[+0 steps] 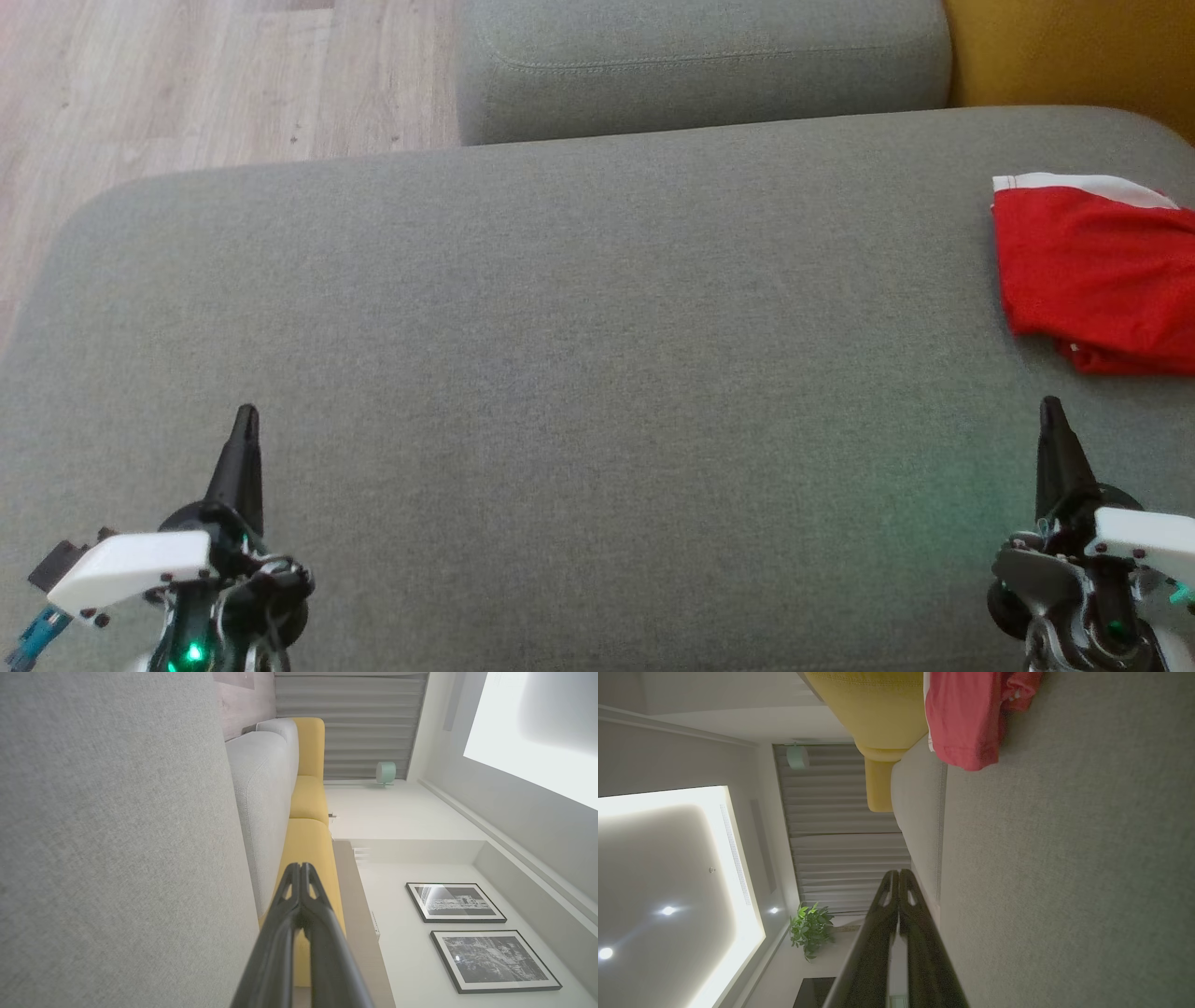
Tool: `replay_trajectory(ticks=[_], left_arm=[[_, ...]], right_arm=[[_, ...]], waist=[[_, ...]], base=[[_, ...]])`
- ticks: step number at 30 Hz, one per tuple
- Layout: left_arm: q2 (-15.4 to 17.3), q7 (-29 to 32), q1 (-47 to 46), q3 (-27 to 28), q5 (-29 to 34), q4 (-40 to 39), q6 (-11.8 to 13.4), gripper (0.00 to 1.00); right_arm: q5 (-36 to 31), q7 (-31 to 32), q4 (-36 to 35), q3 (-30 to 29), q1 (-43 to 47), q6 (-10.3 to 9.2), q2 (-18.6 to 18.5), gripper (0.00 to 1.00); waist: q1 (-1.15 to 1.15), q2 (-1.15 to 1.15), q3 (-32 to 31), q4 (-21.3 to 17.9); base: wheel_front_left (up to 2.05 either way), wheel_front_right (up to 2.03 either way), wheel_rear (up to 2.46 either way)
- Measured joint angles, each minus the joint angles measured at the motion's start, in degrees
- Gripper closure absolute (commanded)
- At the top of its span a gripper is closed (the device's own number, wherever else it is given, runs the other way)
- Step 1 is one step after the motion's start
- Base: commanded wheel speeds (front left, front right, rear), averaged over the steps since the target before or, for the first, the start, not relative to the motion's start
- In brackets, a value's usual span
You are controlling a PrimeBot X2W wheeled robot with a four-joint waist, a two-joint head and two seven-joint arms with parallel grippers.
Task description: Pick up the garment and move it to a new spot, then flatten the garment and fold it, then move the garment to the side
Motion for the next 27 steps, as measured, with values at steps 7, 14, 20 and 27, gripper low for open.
replay_trajectory(ticks=[7, 14, 20, 27], left_arm=[[0.0, 0.0, 0.0, 0.0, 0.0, 0.0, 0.0, 1.0], [0.0, 0.0, 0.0, 0.0, 0.0, 0.0, 0.0, 1.0], [0.0, 0.0, 0.0, 0.0, 0.0, 0.0, 0.0, 1.0], [-0.01, 0.0, 0.0, 0.0, 0.0, 0.0, 0.0, 1.0]], right_arm=[[0.0, -0.01, 0.0, 0.0, 0.0, 0.0, 0.0, 1.0], [0.0, 0.0, 0.0, 0.0, 0.0, 0.0, 0.0, 1.0], [0.0, -0.01, 0.0, 0.0, 0.0, 0.0, 0.0, 1.0], [0.0, -0.01, 0.0, 0.0, 0.0, 0.0, 0.0, 1.0]], waist=[[0.0, 0.0, 0.0, 0.0], [0.0, 0.0, 0.0, 0.0], [0.0, 0.0, 0.0, 0.0], [0.0, 0.0, 0.0, 0.0]], base=[[0.0, 0.0, 0.0], [0.0, 0.0, 0.0], [0.0, 0.0, 0.0], [0.0, 0.0, 0.0]])
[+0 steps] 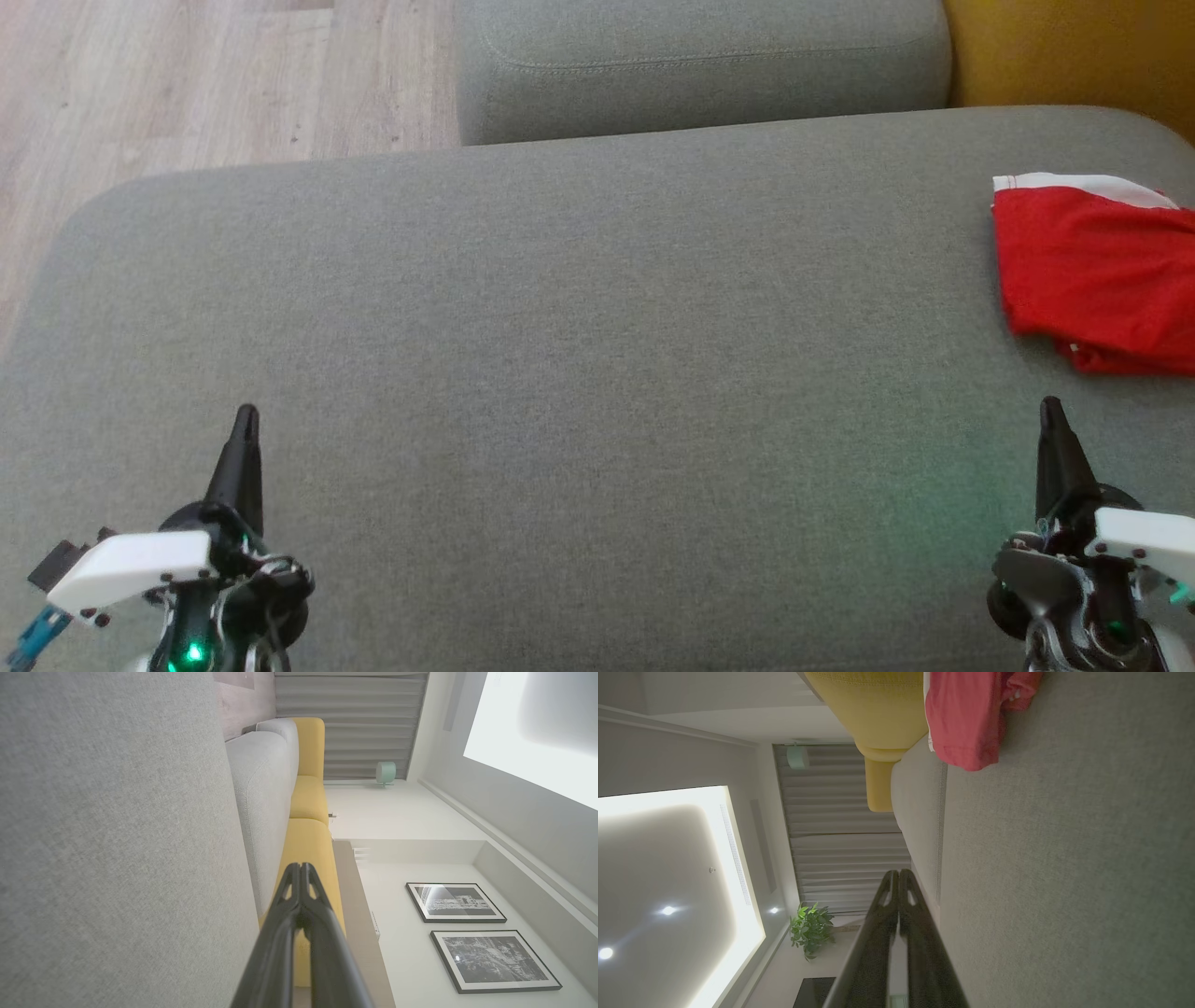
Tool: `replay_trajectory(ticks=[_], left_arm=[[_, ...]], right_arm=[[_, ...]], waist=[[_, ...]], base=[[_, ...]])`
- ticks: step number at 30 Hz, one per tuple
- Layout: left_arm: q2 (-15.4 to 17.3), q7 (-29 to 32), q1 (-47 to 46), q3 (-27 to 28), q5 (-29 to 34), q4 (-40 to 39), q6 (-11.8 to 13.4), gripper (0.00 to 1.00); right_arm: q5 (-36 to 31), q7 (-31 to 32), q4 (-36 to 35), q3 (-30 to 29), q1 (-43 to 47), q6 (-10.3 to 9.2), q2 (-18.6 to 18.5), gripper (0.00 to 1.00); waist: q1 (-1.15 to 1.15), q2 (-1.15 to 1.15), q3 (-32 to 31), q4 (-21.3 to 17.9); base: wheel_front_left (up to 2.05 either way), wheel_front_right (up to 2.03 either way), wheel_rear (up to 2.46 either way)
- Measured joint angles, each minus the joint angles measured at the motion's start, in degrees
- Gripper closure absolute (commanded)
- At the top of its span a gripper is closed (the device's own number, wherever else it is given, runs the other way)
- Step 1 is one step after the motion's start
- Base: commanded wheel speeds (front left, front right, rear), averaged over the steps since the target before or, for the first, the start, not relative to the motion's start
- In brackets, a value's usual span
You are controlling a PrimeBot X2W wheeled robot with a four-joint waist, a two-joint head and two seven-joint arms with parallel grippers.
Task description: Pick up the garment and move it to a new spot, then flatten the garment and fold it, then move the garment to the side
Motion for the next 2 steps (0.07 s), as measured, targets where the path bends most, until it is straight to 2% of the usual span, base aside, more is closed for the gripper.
replay_trajectory(ticks=[2], left_arm=[[0.0, 0.0, 0.0, 0.0, 0.0, 0.0, 0.0, 1.0]], right_arm=[[0.0, 0.01, 0.0, 0.0, 0.0, 0.0, 0.0, 1.0]], waist=[[0.0, 0.0, 0.0, 0.0]], base=[[0.0, 0.0, 0.0]])
